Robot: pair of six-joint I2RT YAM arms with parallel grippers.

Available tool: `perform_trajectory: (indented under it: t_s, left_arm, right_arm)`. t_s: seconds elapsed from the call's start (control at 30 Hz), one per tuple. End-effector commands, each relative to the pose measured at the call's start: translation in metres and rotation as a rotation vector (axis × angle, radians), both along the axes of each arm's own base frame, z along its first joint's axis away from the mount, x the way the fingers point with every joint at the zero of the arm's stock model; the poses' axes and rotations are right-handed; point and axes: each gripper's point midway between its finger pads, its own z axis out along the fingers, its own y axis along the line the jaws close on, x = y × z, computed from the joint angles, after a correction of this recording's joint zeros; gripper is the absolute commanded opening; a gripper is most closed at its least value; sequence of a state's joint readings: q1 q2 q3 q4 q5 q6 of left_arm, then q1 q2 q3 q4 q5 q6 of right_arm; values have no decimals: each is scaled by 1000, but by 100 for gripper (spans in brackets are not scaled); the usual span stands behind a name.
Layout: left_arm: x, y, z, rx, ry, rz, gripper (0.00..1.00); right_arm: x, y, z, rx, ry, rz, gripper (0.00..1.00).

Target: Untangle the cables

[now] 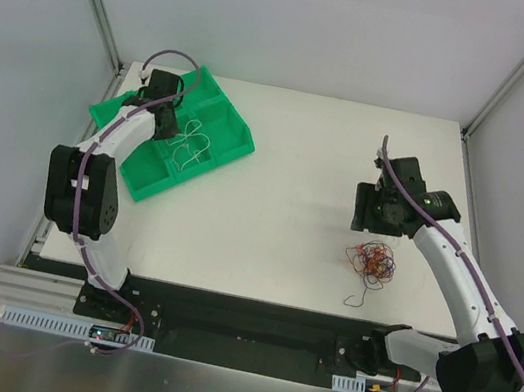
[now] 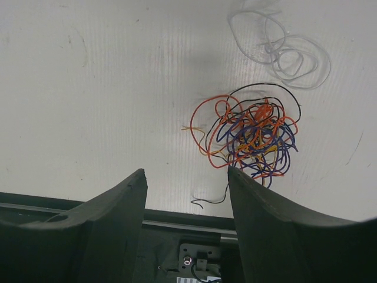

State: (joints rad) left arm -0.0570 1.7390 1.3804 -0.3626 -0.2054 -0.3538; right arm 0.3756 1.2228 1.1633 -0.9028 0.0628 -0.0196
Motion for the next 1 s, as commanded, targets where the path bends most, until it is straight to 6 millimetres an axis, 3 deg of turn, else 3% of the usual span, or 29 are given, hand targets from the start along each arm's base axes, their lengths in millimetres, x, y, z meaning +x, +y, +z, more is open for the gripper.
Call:
perform_trajectory:
  t_s: [0.0,0.1,0.37,0.5,0.57,0.63,0.77,0.83,0.97]
  left_arm:
    - [-30,28,-1,110,62,148,0]
    - [-26,22,-13,91,124,129,0]
    - [20,-7,-25,48,128,45,0]
    - [37,-7,-33,82,138,21,0]
    - [35,-3,-31,100,146,27,0]
    - [30,1,-17,107,124,44,5]
    - [20,0,16,96,62,46,35]
    - [15,3,36,96,23,60,45]
    - [4,-5,69,63,-35,4,56]
  right_arm:
    - [-5,-5,5,5,-15,-6,60]
    - [-5,-4,2,9,-3,-4,60]
    - [-7,-2,1,22,3,-6,60]
    - [-10,-4,3,22,3,-3,60]
    - [-12,-4,3,22,3,-1,61]
    - [-13,-5,8,24,-4,-3,60]
    - [-16,-5,10,35,-6,-12,61]
    - [-17,-4,8,44,-6,-14,61]
    - [-21,-1,5,62,23,-31,61]
